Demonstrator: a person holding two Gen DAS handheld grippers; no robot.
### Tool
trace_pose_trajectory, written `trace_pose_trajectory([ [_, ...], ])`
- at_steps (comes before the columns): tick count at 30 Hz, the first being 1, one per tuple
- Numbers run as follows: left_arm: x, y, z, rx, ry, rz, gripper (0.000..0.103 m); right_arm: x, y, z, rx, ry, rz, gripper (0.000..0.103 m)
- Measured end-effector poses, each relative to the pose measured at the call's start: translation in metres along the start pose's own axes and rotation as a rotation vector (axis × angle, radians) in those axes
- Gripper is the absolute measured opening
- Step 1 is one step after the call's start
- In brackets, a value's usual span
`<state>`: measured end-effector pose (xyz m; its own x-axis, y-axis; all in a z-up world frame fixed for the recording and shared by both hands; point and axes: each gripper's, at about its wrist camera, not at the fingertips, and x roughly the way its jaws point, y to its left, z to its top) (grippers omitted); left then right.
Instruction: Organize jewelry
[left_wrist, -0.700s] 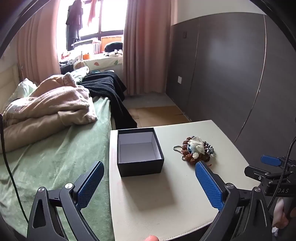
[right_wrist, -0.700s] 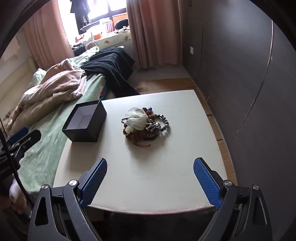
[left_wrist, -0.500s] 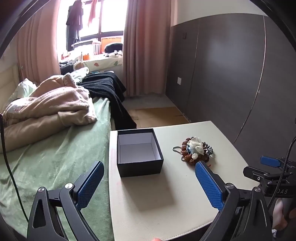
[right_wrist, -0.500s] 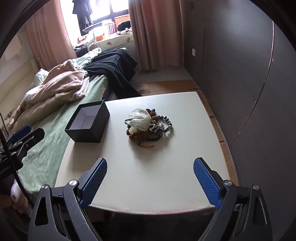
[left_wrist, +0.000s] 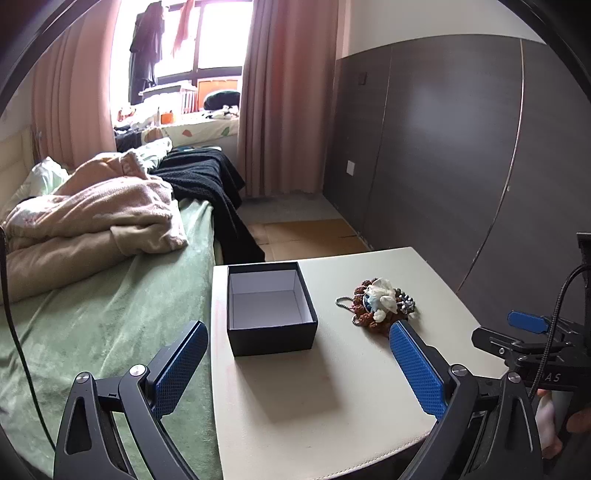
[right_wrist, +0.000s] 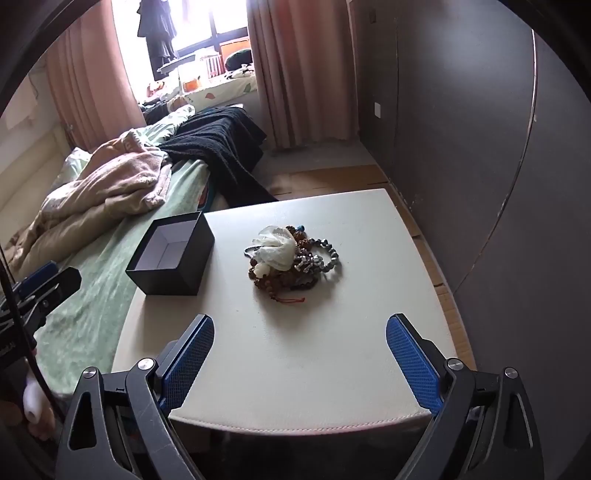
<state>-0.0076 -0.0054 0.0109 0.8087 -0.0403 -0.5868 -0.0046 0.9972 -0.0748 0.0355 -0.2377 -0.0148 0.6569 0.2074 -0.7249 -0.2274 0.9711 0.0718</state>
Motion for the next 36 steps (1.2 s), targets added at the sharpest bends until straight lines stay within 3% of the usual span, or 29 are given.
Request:
trace_pose_trajectory([
  [16, 0.001, -0.002, -0.012, -0.014, 0.022, -0.034, 0.099, 0.005, 0.001, -0.002, -0.012, -0.017, -0.041, 0.095],
  [36, -0.010, -0.004, -0.012, -0.046, -0.036, -0.039, 0.099, -0.010, -0.006, -0.003, 0.000, -0.059, -0.060, 0.095],
])
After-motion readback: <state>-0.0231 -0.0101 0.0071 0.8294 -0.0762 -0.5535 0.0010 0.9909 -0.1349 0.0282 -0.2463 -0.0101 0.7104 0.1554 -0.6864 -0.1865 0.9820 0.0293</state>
